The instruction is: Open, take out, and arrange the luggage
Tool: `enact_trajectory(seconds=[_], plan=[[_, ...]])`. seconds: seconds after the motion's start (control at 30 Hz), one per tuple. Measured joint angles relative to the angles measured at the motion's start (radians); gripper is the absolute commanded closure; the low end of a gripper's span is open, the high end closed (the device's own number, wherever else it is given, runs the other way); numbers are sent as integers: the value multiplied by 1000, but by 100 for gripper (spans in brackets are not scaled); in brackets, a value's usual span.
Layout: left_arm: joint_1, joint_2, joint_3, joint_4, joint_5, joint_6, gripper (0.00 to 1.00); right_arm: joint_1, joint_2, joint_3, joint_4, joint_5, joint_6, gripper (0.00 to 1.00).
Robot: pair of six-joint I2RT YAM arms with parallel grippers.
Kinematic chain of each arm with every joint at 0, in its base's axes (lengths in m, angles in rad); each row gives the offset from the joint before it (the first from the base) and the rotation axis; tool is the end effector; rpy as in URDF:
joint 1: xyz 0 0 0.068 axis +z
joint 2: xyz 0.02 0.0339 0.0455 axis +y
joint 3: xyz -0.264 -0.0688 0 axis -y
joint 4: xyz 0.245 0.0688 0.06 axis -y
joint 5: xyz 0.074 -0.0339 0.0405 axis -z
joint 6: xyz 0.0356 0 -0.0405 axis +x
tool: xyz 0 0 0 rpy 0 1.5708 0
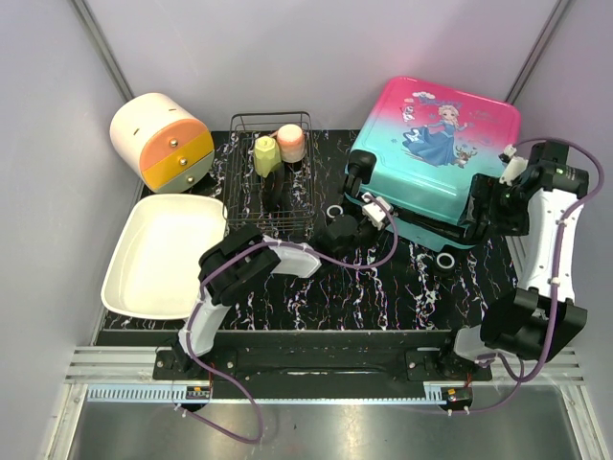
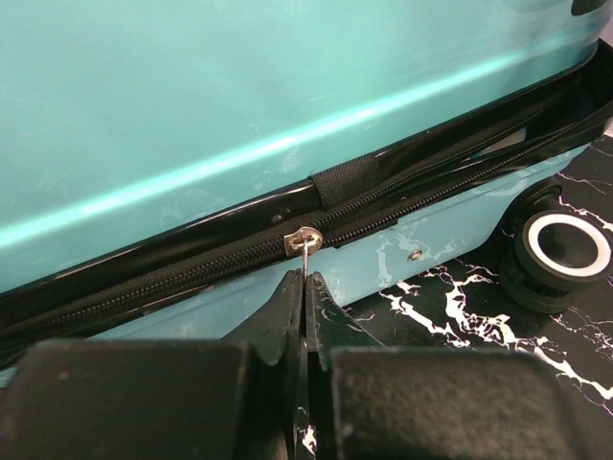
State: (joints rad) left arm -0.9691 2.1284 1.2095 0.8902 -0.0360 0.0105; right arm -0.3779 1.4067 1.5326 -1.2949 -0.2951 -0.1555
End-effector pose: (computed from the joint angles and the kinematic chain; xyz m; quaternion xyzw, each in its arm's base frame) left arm 0.2646 -0.3831 0.1760 0.3263 0.6387 -0.3099 0.6242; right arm 0.2405 -0.0843 0.3648 0.0784 0.9665 0.0869 0.2284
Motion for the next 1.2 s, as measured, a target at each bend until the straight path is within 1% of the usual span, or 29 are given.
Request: enact_trajectory(seconds=[0.07,0.2,0.23,0.3,0.33,0.43,0.47,0.5,0.53,0.77,1.0,1.1,1.2], plan=[[-2,-2,-14,17,-8,-1,100,19,7,-7,5,17,8,3],[-4,-2,-38,51,-29,-9,100,60,47,-9,24,46,16,16],[-4,-2,-43,57,-37,-15,100,69,60,-12,25,53,16,21],[-4,-2,-53,70,-47,-26,100,78,78,-24,30,68,15,28],[-4,-2,-56,77,-53,-32,100,80,87,-33,34,70,16,43],[-6,-2,-61,84,-82,-50,100,80,100,-49,60,101,12,65],[-7,-2,-64,86,-87,-55,100,77,100,-52,63,109,14,84],[-7,-2,-70,93,-93,-59,100,77,100,-52,66,118,15,94],[-7,-3,-77,99,-98,-62,100,78,100,-52,67,126,10,100],[23,-75,-176,114,-129,-72,100,82,101,-42,53,153,-5,100],[112,-167,-318,159,-145,-44,100,26,133,1,21,134,-32,100],[145,-188,-346,159,-131,-23,100,-6,146,15,12,124,-64,100],[169,-208,-364,159,-66,13,100,-39,151,20,11,109,-107,100]])
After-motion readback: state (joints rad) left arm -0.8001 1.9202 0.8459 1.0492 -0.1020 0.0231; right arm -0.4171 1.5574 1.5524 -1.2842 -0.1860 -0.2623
